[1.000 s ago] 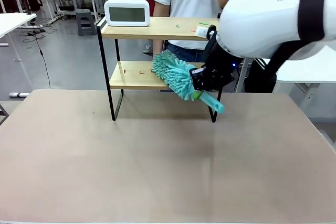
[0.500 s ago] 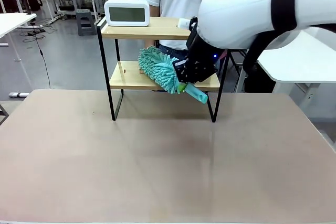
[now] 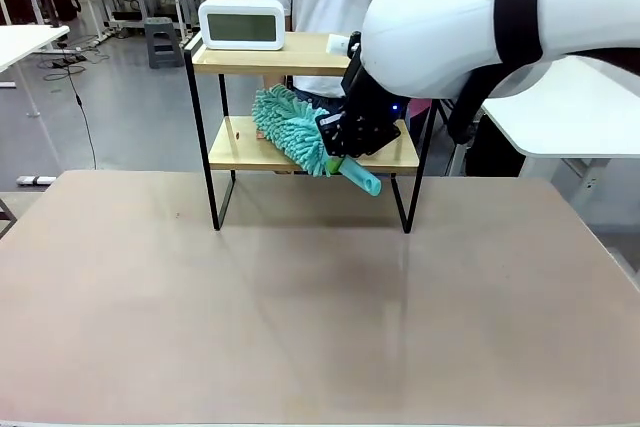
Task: Clean the shelf.
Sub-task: Clean the specific tier of the Shelf with the Duster once objects are removed, then clean the remaining tier of the Shelf with the Duster once objects are removed.
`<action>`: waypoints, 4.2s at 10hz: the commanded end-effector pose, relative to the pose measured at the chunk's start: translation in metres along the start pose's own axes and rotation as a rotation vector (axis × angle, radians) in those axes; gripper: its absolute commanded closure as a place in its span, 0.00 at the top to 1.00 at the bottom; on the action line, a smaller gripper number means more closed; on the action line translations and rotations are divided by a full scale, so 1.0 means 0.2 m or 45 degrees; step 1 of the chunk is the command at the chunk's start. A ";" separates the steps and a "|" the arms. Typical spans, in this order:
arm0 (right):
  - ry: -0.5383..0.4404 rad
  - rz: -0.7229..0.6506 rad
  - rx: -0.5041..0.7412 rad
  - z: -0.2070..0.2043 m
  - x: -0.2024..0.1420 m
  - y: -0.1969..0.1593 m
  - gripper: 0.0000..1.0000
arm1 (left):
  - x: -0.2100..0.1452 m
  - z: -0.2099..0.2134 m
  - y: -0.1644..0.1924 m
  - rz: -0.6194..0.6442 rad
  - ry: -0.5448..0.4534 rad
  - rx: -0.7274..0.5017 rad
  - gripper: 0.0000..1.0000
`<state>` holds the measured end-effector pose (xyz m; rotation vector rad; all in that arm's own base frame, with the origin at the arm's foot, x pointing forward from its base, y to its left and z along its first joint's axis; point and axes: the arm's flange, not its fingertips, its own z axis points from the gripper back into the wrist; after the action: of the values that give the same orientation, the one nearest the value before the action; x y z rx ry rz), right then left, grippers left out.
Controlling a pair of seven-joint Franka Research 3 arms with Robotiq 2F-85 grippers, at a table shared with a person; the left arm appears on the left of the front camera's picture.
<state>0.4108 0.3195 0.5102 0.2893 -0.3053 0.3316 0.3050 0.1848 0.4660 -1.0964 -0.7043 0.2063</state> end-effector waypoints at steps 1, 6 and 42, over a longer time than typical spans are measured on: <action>-0.018 0.034 -0.048 -0.04 0.05 0.10 0.12 | -0.02 -0.02 0.00 -0.024 -0.018 -0.023 1.00; -0.017 0.115 -0.065 -0.07 0.07 0.18 0.12 | -0.02 -0.02 0.00 -0.024 -0.018 -0.023 1.00; -0.018 -0.452 0.517 1.13 -1.62 -1.84 0.12 | -0.02 -0.02 0.00 -0.024 -0.018 -0.023 1.00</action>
<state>0.1976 -0.1721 0.5252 0.7425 -0.1823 0.0129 0.3052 0.1843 0.4663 -1.0944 -0.7037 0.2050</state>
